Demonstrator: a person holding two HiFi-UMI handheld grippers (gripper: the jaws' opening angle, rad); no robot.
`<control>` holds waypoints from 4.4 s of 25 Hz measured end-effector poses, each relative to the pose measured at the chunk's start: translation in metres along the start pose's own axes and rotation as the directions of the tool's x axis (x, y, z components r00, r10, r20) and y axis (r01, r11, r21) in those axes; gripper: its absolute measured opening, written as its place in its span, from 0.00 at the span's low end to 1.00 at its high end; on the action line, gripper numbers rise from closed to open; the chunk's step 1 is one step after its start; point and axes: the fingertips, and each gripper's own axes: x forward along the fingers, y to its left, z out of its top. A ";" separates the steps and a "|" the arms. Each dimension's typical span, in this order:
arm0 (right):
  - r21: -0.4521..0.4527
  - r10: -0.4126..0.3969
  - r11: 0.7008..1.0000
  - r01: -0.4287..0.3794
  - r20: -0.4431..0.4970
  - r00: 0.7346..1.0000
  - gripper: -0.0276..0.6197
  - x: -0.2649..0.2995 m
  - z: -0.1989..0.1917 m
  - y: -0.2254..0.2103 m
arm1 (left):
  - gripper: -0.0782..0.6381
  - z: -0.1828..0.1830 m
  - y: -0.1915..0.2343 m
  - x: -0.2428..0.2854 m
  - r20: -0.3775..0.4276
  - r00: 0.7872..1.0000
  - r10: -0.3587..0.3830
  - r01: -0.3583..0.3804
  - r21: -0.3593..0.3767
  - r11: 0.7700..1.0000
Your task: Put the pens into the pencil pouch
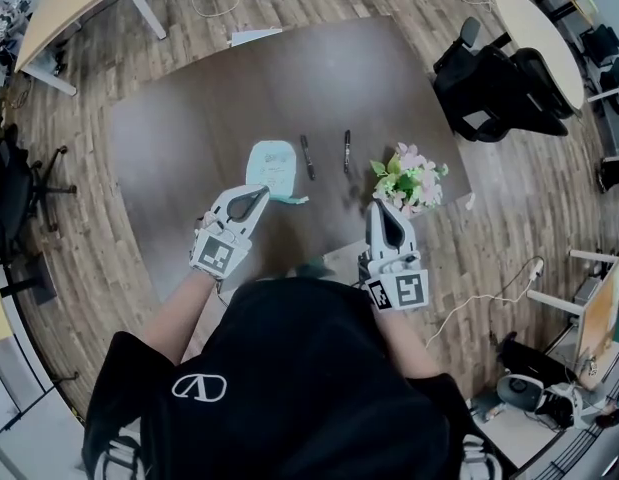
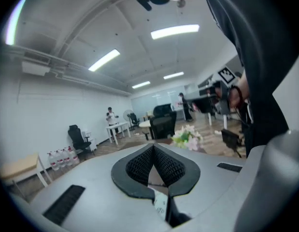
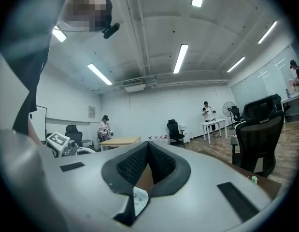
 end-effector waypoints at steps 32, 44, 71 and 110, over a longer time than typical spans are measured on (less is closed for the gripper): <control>0.020 -0.101 0.994 0.104 -0.134 0.986 0.04 -0.053 -0.039 -0.038 | 0.22 -0.294 -0.071 0.079 -0.802 0.512 -0.308 0.643 0.120 0.757; 0.016 -0.099 0.995 0.102 -0.121 0.988 0.04 -0.056 -0.036 -0.032 | 0.15 -0.265 -0.066 0.085 -0.741 0.572 -0.352 0.541 0.019 0.841; 0.056 -0.012 0.998 0.014 -0.038 0.999 0.04 -0.027 -0.018 -0.033 | 0.14 -0.020 -0.017 0.049 -0.098 0.992 -0.076 -0.041 -0.839 0.543; -0.076 -0.116 0.993 0.089 -0.677 0.726 0.45 0.194 -0.201 -0.114 | 0.14 -0.039 -0.019 0.002 -0.097 0.994 0.057 -0.112 -0.903 0.414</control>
